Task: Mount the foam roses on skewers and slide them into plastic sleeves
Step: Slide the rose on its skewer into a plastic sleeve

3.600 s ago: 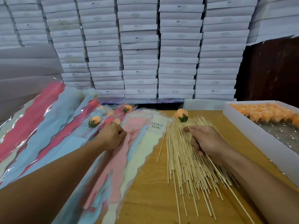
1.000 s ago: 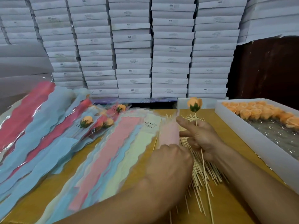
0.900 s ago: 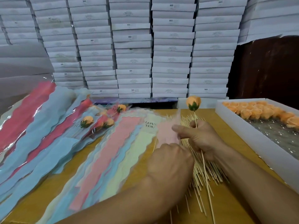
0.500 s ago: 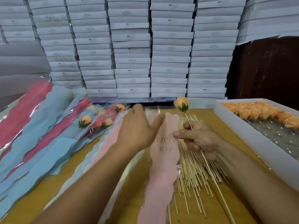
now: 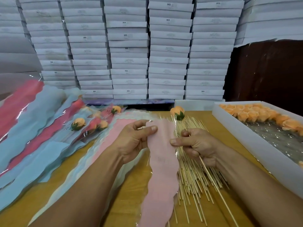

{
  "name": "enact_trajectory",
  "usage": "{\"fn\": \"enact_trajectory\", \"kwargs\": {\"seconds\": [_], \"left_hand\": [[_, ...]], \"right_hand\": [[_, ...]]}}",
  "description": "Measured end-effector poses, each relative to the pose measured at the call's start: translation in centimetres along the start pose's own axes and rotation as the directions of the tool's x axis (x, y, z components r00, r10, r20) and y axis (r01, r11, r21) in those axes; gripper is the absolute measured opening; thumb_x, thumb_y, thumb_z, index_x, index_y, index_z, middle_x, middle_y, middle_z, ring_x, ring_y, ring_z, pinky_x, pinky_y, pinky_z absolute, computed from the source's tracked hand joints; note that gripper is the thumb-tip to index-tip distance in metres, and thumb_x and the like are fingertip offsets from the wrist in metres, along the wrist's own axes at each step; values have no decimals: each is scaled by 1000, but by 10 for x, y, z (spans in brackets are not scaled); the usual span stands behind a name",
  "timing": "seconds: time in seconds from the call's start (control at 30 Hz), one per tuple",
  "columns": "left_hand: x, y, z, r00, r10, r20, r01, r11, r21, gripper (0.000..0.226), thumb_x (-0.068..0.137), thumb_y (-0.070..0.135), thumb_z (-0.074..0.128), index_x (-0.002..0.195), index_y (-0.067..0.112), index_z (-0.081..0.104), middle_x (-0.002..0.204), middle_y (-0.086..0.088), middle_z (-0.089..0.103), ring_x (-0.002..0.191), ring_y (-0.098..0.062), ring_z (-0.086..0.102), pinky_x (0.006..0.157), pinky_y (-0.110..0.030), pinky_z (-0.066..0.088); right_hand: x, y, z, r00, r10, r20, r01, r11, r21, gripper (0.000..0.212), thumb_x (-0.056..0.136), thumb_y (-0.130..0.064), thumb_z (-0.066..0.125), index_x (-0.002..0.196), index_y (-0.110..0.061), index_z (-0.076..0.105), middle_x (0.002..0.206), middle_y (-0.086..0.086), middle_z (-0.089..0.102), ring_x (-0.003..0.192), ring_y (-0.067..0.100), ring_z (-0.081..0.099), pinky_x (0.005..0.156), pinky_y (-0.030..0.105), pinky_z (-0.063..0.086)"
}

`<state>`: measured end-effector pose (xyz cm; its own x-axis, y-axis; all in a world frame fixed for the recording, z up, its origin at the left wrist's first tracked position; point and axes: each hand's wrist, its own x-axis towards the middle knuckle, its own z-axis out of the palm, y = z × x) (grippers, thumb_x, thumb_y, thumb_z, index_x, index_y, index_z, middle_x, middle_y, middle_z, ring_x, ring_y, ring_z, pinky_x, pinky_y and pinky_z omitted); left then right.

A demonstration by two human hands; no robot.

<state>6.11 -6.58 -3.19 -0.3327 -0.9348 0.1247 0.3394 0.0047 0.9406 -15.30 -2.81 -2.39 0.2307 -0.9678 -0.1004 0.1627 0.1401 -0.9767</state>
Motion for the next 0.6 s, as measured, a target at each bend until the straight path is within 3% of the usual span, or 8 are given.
{"fn": "enact_trajectory", "kwargs": {"seconds": [0.1,0.17,0.27,0.33,0.47,0.6], "left_hand": [[2,-3,-3,995,101,-14,-101,995,27,79,65,17,91,134,36,56,111,-12,70,99,-27,71,76,-41,60],[1,-3,-4,983,183,1,-181,971,157,81,67,26,92,133,50,53,121,-12,60,110,-27,66,83,-48,59],[-3,-3,-3,968,242,70,-251,899,359,60,72,39,85,128,38,62,117,4,61,105,-23,67,82,-53,60],[-6,-3,-2,961,263,88,-275,870,409,48,76,40,83,120,33,65,114,9,61,99,-21,68,75,-43,61],[-7,-4,0,958,273,88,-285,872,399,40,79,32,78,117,33,66,121,1,58,98,-22,70,73,-35,59],[-5,-5,0,952,302,51,-299,881,366,31,81,23,75,112,24,70,121,-6,61,96,-24,71,75,-39,61]], "right_hand": [[-1,-1,1,1000,23,-2,-23,1000,-13,55,57,-5,83,82,-16,36,44,0,48,24,6,30,26,14,20],[-1,-1,1,999,35,-25,-35,999,-23,56,55,-4,85,84,-15,37,50,5,54,25,6,30,26,14,21],[-2,-1,0,997,45,-63,-47,999,-23,53,66,3,83,87,-14,37,47,2,53,25,6,30,26,14,20],[-2,-1,1,994,52,-95,-55,998,-32,52,68,4,83,86,-14,37,46,2,53,25,6,29,26,14,20],[-3,-3,1,988,56,-144,-64,996,-54,50,74,6,81,86,-14,37,44,2,56,25,6,30,25,14,22],[-3,-4,2,980,43,-194,-55,997,-58,51,75,6,81,84,-15,36,56,10,64,26,6,30,25,14,22]]}}
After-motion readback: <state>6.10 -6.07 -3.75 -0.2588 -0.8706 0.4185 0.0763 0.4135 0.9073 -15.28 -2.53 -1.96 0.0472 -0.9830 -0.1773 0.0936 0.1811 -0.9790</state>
